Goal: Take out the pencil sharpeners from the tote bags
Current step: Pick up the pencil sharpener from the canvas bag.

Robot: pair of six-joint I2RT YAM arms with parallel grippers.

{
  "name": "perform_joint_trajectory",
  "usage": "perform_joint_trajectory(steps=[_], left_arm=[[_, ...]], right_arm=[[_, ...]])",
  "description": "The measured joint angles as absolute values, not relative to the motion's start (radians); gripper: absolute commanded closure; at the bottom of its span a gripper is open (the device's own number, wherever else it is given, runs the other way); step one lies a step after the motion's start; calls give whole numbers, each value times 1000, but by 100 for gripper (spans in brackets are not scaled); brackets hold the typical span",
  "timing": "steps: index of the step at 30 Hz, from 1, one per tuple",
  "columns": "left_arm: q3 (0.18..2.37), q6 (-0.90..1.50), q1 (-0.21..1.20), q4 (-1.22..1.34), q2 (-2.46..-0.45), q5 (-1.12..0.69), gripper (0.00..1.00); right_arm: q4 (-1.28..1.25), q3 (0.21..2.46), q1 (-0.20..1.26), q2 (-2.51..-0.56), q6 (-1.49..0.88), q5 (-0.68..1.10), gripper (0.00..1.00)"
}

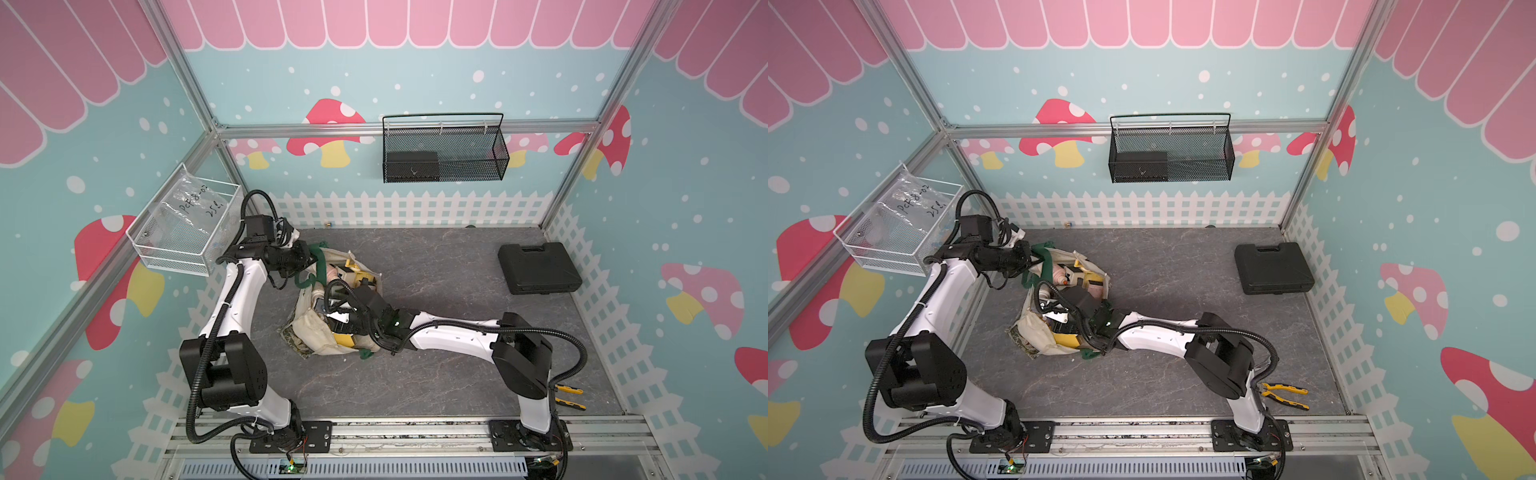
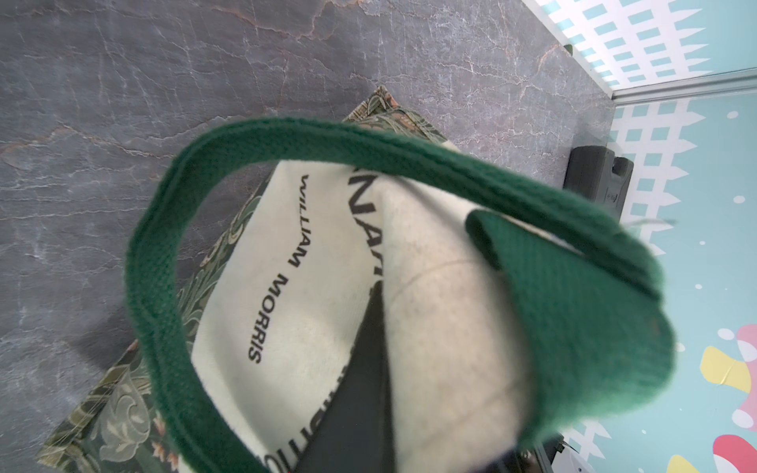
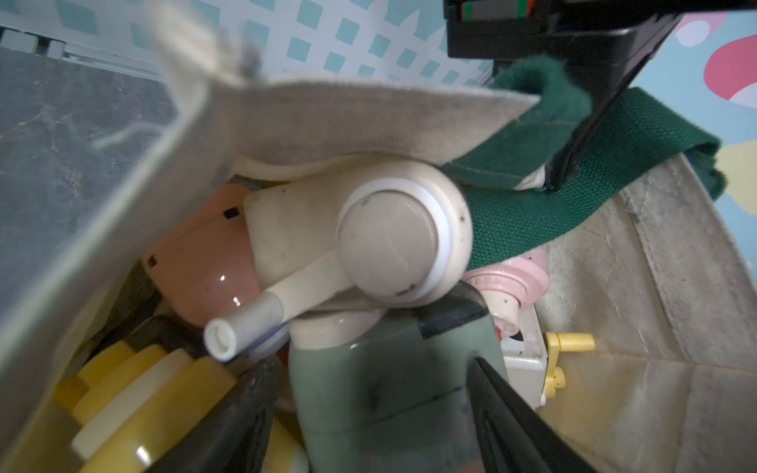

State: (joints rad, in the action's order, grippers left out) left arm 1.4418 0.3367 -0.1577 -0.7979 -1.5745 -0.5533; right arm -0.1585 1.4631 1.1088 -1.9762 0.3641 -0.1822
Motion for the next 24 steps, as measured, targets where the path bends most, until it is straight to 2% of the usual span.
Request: perform_joint_trajectory(steps=[6, 15, 19, 24], left_arm=[[1438, 337, -161, -794, -1575, -556, 100], [1432, 341, -163, -755, -1575, -554, 100], [1431, 342, -163, -733, -1575, -552, 100], [1431, 342, -163, -714, -1575, -553, 100]], right_arm=[[-163, 1509, 1131, -2019, 372, -273, 18], [-157, 1570, 1135, -2067, 380, -361, 24], [-118, 1571, 1094, -2048, 346, -282, 26], [-27, 1544, 984, -1975, 266, -92, 28]])
